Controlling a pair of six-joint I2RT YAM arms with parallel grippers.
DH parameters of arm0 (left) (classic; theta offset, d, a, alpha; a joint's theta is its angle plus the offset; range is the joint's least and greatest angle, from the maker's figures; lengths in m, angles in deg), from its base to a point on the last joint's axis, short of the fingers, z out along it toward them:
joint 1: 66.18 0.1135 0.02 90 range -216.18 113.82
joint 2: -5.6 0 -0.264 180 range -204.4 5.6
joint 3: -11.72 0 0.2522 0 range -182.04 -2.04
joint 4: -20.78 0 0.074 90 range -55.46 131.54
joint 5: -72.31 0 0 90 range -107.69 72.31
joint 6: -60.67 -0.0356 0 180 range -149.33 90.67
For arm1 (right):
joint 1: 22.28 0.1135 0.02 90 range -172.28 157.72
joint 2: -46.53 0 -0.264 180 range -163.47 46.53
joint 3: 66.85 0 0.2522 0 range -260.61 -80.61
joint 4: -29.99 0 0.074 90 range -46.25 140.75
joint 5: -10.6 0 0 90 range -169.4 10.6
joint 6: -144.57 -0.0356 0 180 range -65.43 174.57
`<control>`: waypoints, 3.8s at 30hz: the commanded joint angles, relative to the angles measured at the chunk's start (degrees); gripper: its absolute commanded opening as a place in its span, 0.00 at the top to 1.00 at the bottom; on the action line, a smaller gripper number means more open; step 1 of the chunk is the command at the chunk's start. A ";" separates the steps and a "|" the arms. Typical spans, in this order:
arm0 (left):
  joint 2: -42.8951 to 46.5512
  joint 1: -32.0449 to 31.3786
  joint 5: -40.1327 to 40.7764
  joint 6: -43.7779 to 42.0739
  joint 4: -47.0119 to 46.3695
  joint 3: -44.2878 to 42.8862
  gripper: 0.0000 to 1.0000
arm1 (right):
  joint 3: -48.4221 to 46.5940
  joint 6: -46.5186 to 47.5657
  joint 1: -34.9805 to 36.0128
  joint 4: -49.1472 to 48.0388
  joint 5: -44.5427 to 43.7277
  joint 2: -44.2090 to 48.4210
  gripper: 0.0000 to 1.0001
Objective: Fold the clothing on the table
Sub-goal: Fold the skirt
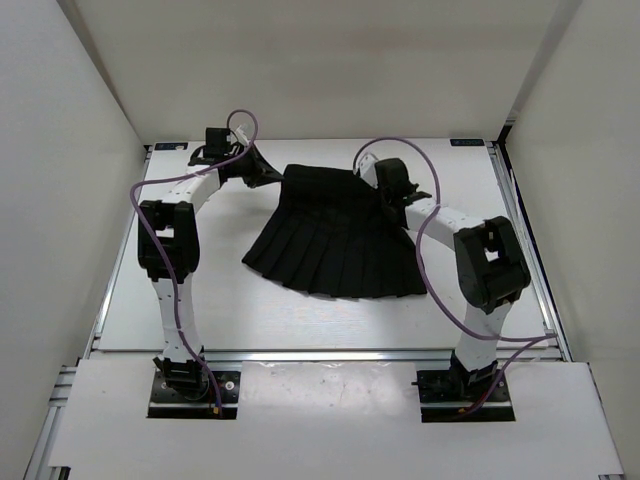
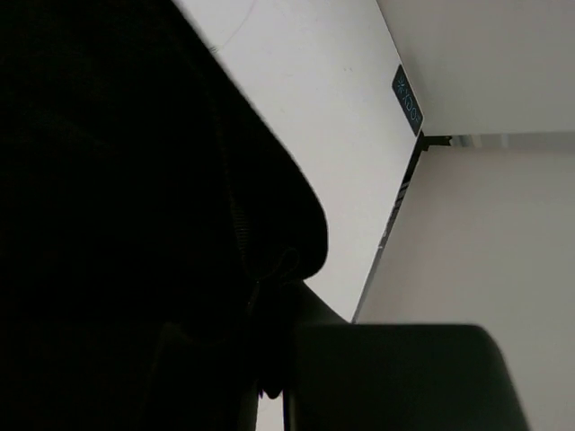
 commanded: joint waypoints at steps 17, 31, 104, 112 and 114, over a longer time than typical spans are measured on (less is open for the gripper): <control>6.50 5.36 4.06 -1.20 -0.03 -1.63 1.00 | -22.05 -21.27 -8.02 31.74 23.35 0.15 1.00; 8.69 5.37 3.28 -1.46 -0.82 2.05 1.00 | -27.51 -23.65 -9.79 40.37 39.63 0.14 1.00; 23.47 -11.77 25.29 -3.48 4.27 40.39 1.00 | 8.52 -58.37 -8.02 38.96 53.35 21.14 0.81; 21.45 -10.02 41.14 -7.61 9.99 35.82 1.00 | 15.10 -57.84 -15.32 43.53 49.22 26.95 0.46; 20.66 -8.88 43.96 -9.63 11.13 34.15 1.00 | 17.22 -57.93 -18.91 43.62 49.65 28.79 0.43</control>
